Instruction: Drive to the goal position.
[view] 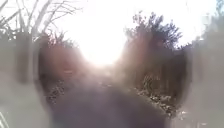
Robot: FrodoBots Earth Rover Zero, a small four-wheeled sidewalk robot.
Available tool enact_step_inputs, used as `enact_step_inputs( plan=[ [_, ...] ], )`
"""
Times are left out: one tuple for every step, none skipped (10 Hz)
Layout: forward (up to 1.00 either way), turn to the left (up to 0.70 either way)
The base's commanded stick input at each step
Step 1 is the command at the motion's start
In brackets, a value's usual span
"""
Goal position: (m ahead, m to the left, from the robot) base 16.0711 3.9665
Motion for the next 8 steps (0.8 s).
enact_step_inputs(
  plan=[
    [1.0, 0.0],
    [1.0, 0.0],
    [1.0, 0.0],
    [1.0, 0.0],
    [1.0, 0.0],
    [1.0, 0.0],
    [1.0, 0.0],
    [1.0, 0.0]
  ],
)
